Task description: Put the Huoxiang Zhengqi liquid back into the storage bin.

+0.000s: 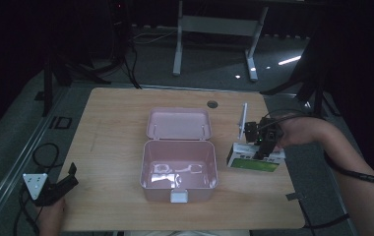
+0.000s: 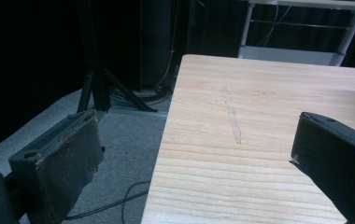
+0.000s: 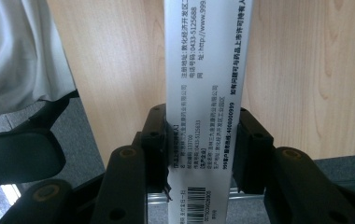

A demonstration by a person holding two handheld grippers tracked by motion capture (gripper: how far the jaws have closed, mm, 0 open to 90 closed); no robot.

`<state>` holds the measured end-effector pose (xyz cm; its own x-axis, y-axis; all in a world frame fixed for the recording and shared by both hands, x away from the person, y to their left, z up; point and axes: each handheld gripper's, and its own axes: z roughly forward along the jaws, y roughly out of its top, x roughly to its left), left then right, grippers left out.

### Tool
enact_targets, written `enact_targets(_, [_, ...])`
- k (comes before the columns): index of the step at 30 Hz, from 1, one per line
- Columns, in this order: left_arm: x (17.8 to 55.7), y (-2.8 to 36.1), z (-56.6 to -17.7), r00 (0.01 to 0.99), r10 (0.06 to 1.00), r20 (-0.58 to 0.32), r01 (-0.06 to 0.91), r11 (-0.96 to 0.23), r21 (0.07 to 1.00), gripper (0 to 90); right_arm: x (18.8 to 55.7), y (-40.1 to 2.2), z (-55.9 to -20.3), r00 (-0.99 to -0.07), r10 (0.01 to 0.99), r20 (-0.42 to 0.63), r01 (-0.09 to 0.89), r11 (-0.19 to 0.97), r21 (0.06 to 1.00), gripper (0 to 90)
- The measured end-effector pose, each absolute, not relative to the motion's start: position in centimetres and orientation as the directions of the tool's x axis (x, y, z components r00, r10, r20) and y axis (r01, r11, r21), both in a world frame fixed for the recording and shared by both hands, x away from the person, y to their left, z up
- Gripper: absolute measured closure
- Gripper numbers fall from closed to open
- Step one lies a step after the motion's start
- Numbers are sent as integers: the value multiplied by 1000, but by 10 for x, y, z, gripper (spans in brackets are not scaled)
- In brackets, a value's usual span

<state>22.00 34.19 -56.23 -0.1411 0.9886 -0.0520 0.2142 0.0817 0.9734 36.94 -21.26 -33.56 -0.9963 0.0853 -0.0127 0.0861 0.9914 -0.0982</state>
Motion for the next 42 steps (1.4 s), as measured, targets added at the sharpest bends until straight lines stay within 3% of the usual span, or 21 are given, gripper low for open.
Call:
enact_targets(25, [220,343,-562,-139,989,-58,211,87,974,21,352,-150,-283,-1000,11,-17,12,999,-51,620])
enact_targets(42, [219,343,-562,-135,989,-55,210,83,974,21,343,-91,-296,-998,-67,2,-67,996,-60,620])
